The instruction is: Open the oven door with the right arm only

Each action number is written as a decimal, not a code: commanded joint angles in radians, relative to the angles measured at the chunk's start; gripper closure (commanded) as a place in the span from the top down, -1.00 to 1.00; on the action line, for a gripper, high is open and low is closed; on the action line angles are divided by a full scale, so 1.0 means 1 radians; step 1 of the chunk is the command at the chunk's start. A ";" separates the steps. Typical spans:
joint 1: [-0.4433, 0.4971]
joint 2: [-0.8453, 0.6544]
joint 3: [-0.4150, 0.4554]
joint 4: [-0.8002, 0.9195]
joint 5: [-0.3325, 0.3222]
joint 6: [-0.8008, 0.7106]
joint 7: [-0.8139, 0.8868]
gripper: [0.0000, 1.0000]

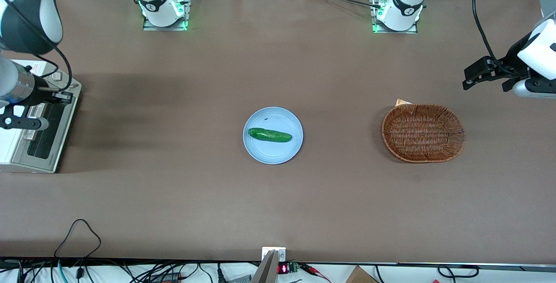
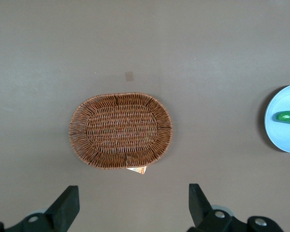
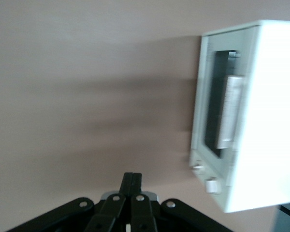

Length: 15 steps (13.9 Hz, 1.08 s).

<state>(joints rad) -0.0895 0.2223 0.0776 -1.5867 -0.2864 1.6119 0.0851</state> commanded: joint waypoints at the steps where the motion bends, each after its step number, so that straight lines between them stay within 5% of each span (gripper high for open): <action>1: -0.004 0.032 -0.012 -0.028 -0.141 0.029 0.022 -1.00; 7: -0.078 0.094 -0.019 -0.093 -0.335 0.158 0.024 -1.00; 15: -0.092 0.138 -0.088 -0.170 -0.399 0.332 0.091 -1.00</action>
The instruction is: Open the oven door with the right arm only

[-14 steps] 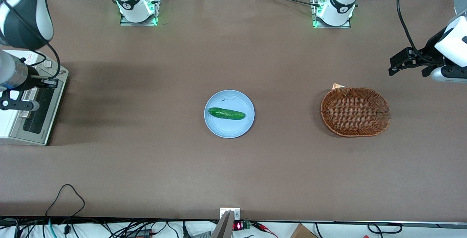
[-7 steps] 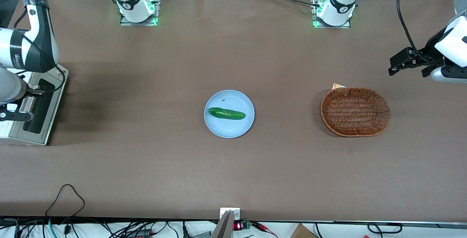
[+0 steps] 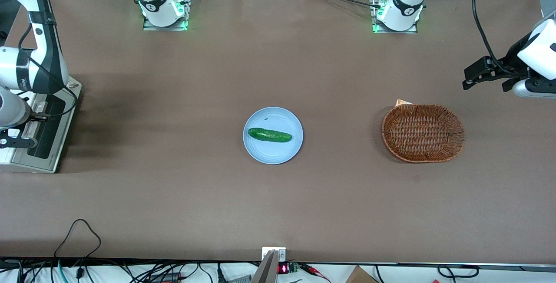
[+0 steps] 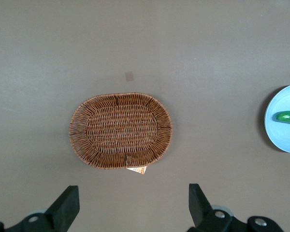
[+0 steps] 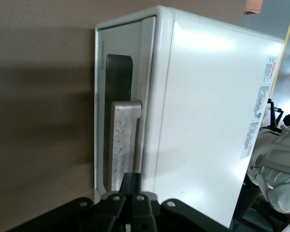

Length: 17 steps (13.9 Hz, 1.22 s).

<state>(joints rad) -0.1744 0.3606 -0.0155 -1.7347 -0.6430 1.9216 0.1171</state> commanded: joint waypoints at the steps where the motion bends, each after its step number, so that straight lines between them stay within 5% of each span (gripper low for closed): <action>1: -0.007 0.004 0.005 -0.022 -0.056 0.022 0.087 -1.00; 17: -0.014 0.054 0.005 -0.048 -0.095 0.095 0.179 -1.00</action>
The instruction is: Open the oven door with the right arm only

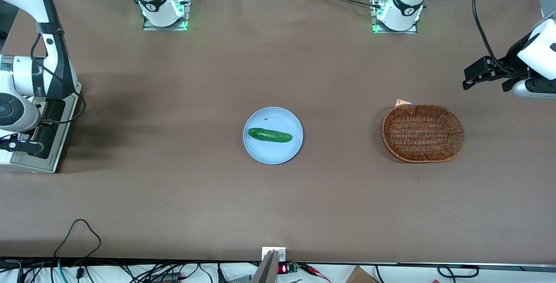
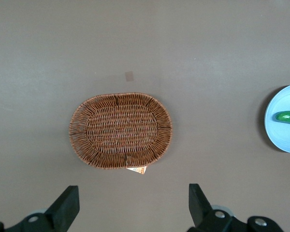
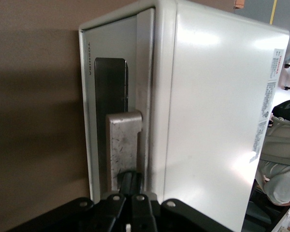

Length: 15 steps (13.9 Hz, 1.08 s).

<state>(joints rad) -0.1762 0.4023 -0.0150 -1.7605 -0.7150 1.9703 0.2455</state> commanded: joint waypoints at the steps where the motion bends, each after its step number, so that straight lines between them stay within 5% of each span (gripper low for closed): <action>1: -0.012 0.013 0.006 -0.027 -0.021 0.057 0.070 -1.00; 15: 0.007 0.023 0.038 -0.056 0.048 0.090 0.176 -1.00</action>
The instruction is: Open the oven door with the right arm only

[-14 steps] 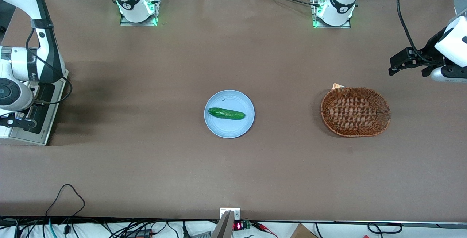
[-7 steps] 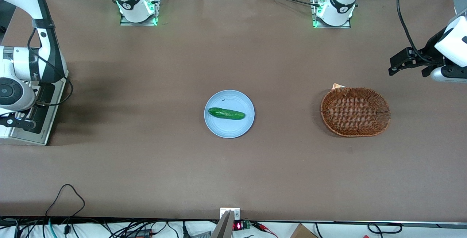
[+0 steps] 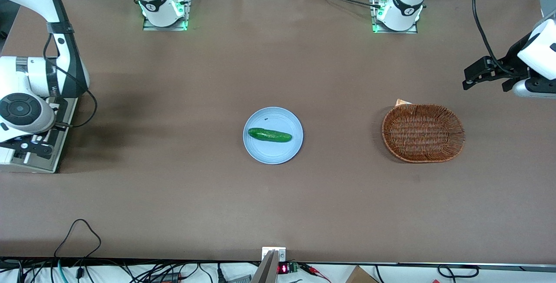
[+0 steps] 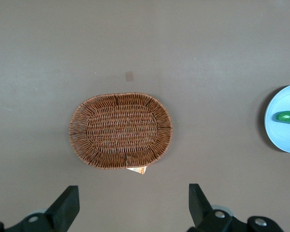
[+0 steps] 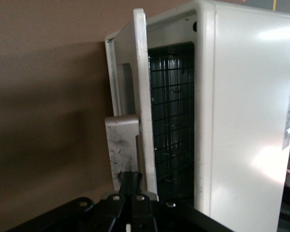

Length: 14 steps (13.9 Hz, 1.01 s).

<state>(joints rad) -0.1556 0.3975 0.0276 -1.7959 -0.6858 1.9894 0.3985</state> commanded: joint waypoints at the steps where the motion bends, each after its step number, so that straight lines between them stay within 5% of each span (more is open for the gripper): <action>1: -0.013 0.029 -0.003 -0.022 0.020 0.075 0.023 -1.00; 14: -0.004 0.070 0.012 -0.060 0.110 0.124 0.023 -1.00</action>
<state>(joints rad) -0.1360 0.4423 0.0647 -1.8425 -0.5709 2.0913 0.4172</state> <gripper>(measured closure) 0.991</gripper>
